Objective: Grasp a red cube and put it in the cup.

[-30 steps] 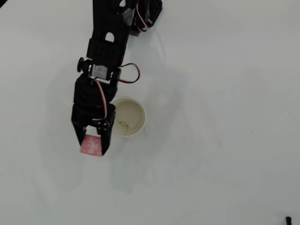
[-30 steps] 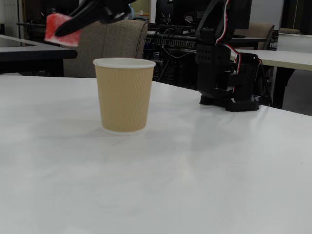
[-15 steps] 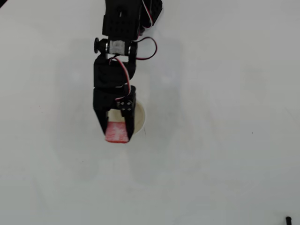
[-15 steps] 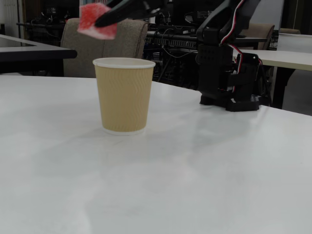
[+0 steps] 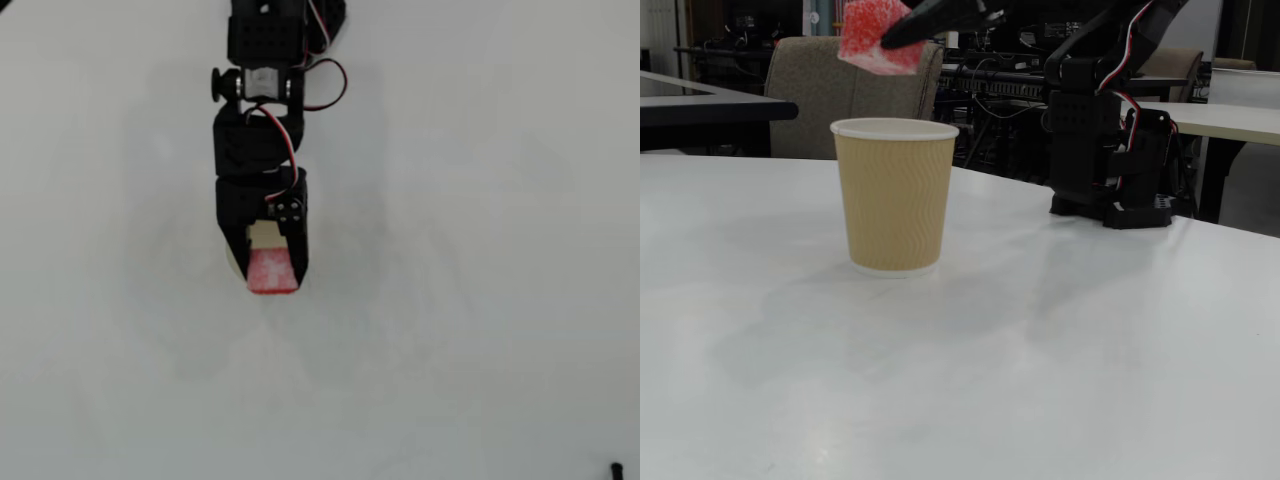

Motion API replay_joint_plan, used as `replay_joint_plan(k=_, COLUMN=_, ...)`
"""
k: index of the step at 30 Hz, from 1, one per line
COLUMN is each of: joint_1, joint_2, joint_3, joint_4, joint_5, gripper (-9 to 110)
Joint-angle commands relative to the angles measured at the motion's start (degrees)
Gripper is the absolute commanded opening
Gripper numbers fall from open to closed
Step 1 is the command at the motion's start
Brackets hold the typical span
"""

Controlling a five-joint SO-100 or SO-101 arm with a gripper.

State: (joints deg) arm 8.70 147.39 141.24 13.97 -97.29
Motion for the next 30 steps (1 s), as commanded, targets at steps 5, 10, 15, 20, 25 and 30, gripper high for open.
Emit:
replay_joint_plan(k=5, joint_1=3.69, joint_2=3.34, joint_3=-0.26, joint_4=1.76, joint_5=1.05, gripper=5)
replay_joint_plan(k=10, joint_1=4.83, joint_2=4.57, joint_3=0.0, joint_4=3.87, joint_5=1.14, gripper=5)
replay_joint_plan(k=15, joint_1=4.31, joint_2=7.91, joint_3=2.02, joint_4=4.66, joint_5=1.14, gripper=5)
replay_joint_plan(k=20, joint_1=2.55, joint_2=10.46, joint_3=3.87, joint_4=4.66, joint_5=1.32, gripper=5)
replay_joint_plan(k=25, joint_1=-0.35, joint_2=10.81, joint_3=4.13, joint_4=3.87, joint_5=2.37, gripper=5)
replay_joint_plan(k=30, joint_1=-1.58, joint_2=10.81, joint_3=4.57, joint_4=3.34, joint_5=2.46, gripper=5)
